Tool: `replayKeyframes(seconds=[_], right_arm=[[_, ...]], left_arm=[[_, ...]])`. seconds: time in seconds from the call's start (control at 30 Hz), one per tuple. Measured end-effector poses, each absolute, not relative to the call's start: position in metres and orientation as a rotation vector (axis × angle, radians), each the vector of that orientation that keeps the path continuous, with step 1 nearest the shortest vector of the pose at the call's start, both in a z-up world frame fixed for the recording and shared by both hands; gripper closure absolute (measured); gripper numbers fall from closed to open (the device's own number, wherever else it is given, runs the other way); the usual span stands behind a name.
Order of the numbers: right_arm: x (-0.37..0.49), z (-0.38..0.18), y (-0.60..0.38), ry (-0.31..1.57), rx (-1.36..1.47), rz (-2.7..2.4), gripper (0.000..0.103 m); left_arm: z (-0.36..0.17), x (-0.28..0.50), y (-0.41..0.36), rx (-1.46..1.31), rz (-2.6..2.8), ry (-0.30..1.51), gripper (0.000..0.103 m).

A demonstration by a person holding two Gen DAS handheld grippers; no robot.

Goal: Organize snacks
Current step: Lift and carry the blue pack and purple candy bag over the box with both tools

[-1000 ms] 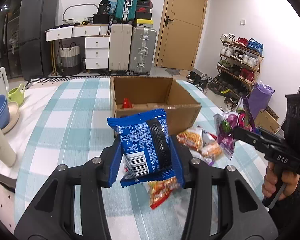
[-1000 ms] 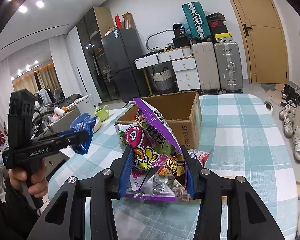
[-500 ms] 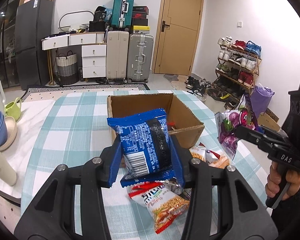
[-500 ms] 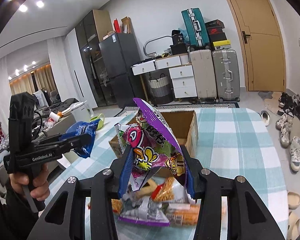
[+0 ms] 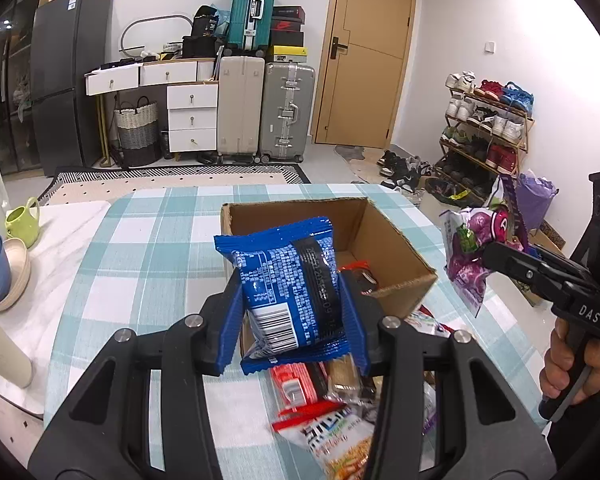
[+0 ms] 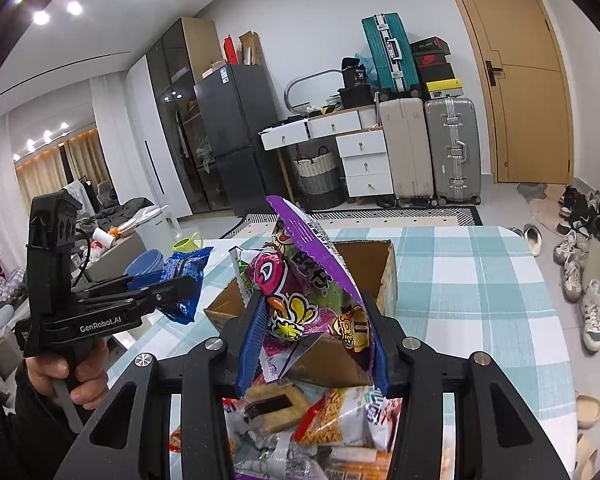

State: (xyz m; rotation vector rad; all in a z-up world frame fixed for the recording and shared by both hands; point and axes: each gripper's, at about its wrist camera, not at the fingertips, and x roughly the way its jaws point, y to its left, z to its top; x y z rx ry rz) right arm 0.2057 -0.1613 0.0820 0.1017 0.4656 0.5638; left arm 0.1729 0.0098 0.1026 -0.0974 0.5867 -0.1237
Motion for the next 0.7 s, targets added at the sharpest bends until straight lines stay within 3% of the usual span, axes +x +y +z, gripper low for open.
replayKeyframes(seconds=[0.7], right_arm=[[0.282, 0.058, -0.140, 0.562, 0.101, 0.551, 0.058]], left_arm=[[0.082, 0.278, 0.009, -0.086, -0.073, 0.658, 0.061]])
